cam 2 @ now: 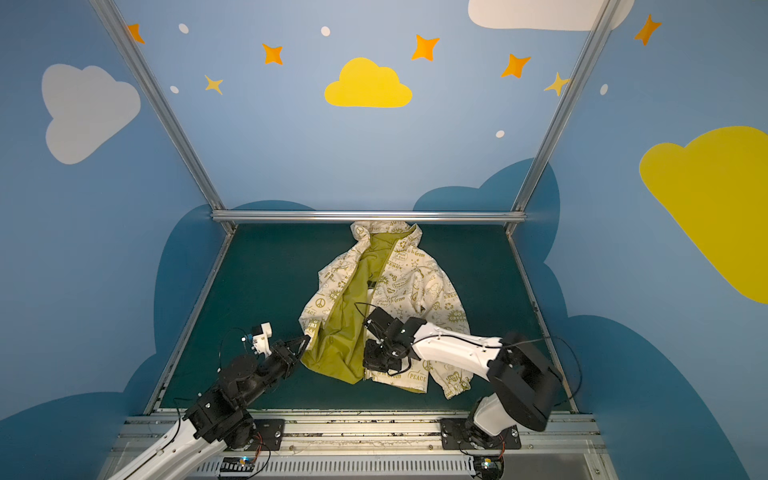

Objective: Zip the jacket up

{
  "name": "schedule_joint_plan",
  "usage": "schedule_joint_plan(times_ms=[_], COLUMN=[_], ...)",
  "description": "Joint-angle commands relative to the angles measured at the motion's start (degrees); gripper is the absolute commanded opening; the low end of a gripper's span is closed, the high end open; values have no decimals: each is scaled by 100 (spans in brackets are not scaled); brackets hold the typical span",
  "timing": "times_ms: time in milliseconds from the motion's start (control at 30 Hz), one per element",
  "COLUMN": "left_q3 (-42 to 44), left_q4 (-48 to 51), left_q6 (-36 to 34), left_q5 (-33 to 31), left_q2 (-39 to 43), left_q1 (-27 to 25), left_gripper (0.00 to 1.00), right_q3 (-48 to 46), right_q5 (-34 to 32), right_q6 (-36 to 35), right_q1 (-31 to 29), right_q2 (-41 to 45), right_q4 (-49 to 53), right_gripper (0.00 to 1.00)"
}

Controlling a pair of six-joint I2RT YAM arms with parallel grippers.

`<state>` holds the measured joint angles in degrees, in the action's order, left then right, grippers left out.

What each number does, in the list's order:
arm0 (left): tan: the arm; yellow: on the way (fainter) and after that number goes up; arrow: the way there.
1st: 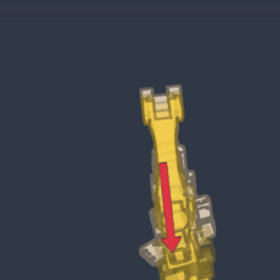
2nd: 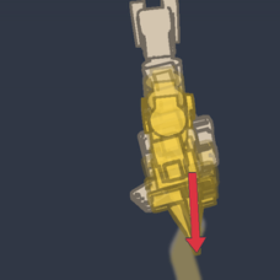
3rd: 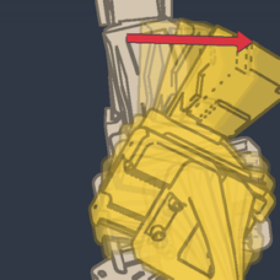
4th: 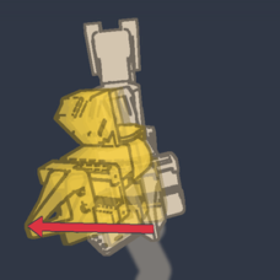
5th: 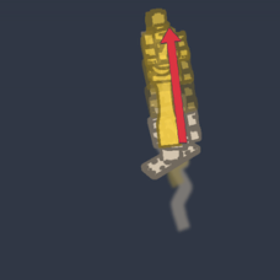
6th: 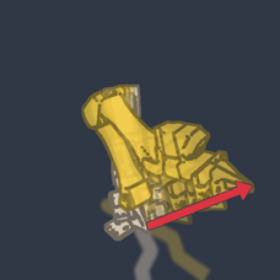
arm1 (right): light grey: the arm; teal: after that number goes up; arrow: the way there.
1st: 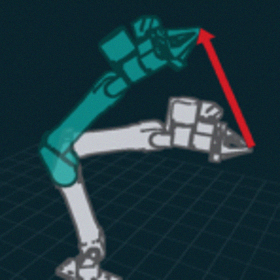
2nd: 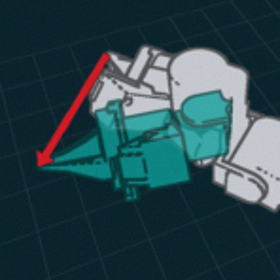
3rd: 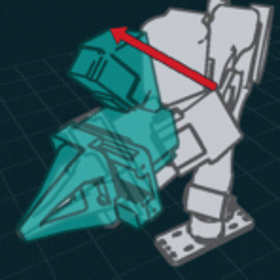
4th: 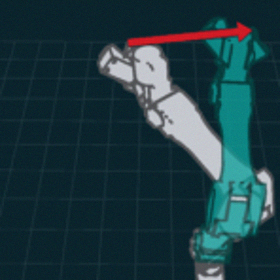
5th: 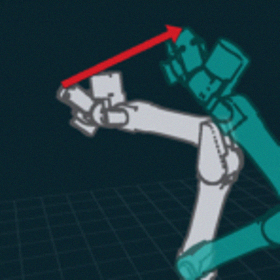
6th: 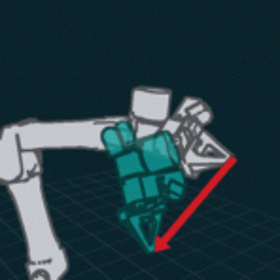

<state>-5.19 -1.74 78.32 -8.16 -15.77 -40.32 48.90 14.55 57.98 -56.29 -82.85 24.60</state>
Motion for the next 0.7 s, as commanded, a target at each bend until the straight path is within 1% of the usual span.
schedule_joint_plan(times_ms=[0, 100, 133, 233, 300, 333, 367, 433, 467, 567, 633, 667], left_q3=[-196, -248, -291, -498, -618, -648, -656, -666, -686, -785, -844, -870], left_q4=[-1023, -1814, -2003, -2394, -2621, -2851, -3159, -3724, -3977, -4677, -5124, -5344], left_q6=[-403, -605, -662, -908, -1126, -1302, -1562, -2044, -2309, -3065, -3451, -3623], left_q5=[211, 319, 332, 324, 262, 195, 114, -68, -157, -252, -247, -239], left_q2=[-421, -998, -1150, -1588, -1828, -1935, -2027, -2195, -2294, -2567, -2767, -2891], left_q1=[-33, -53, -62, -105, -155, -195, -251, -419, -502, -692, -782, -812], left_gripper=[3, 3, 3, 3, 3, 3, 3, 3, 3, 3, 3, 3], right_q3=[-319, -685, -774, -848, -894, -1001, -1374, -1806, -1904, -1729, -1751, -1803], right_q5=[99, 379, 351, -26, -461, -596, -695, -834, -798, -337, 14, 47], right_q6=[-474, -722, -875, -1739, -2301, -2531, -2776, -3025, -3143, -3445, -3654, -3679], right_q1=[178, 423, 464, 488, 479, 477, 477, 499, 536, 647, 676, 683], right_q2=[531, 921, 1023, 1364, 1595, 1732, 1872, 2102, 2172, 2292, 2353, 2414], right_q4=[-725, -1552, -1782, -2187, -2436, -2910, -3554, -4715, -5095, -5167, -5452, -5591], right_gripper=[0, 0, 0, 0, 0, 0, 0, 0, 0, 0, 0, 0])
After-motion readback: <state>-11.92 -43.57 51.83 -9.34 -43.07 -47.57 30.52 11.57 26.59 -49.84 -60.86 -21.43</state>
